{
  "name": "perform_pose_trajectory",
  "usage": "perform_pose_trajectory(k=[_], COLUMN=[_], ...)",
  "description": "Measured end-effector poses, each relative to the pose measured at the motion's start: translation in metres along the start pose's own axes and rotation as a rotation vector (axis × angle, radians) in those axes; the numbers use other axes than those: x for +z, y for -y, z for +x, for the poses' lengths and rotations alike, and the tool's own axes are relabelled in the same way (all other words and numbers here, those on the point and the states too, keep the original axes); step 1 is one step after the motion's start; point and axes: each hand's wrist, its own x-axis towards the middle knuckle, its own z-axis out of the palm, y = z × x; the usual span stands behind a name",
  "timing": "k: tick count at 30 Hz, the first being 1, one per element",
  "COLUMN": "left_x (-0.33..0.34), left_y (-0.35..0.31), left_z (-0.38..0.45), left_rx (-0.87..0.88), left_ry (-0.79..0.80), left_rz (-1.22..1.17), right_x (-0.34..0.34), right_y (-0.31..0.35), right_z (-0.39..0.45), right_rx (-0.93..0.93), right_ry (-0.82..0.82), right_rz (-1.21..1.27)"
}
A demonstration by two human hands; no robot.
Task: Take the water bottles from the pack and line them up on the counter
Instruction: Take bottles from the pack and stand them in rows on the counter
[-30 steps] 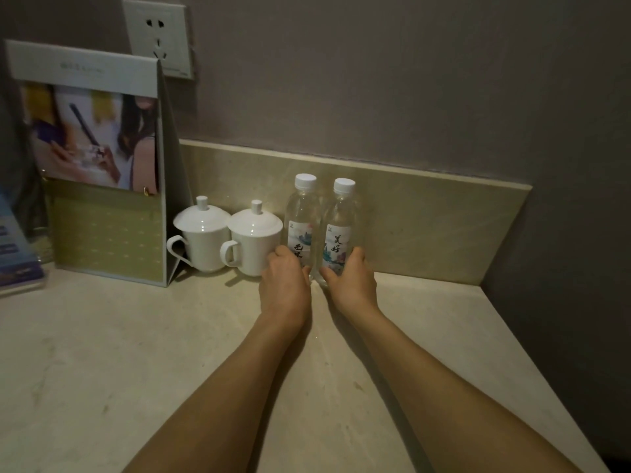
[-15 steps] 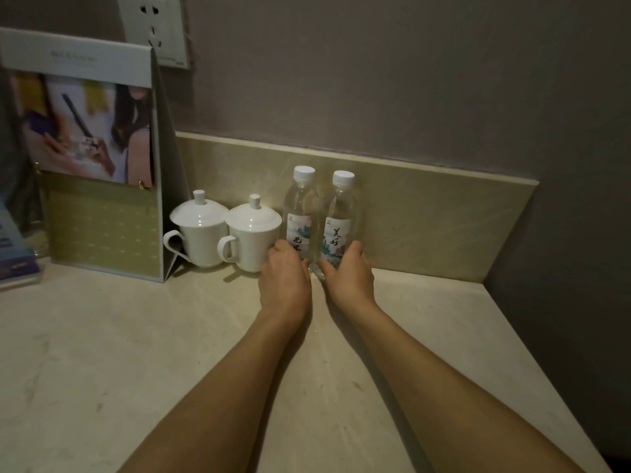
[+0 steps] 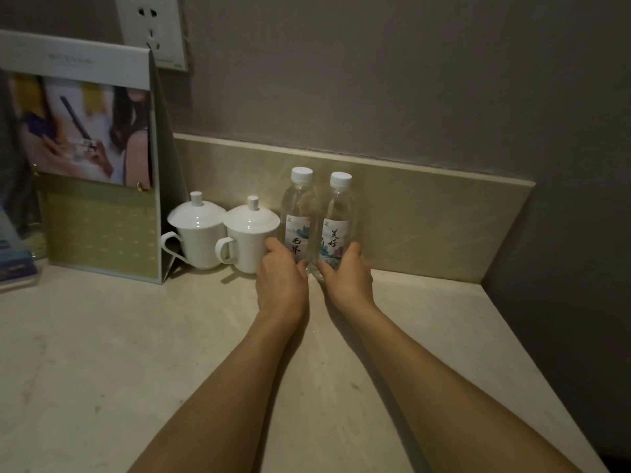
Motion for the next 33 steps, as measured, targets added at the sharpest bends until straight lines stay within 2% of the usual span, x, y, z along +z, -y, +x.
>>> perform_pose_trajectory(k=[15, 33], left_x=[-0.0002, -0.0031], left_y=[0.0063, 0.0065], left_z=[0.0028, 0.0068], left_rx=[0.078, 0.062], left_ry=[0.009, 0.063], left_rz=[0.011, 0.005], right_x=[0.0025, 0.0034], right_y=[-0.0008, 0.0012], right_z=[0.0001, -0.0025], right_rx=[-0.015, -0.014], right_ry=[-0.025, -0.016], right_rz=[-0.014, -0.03])
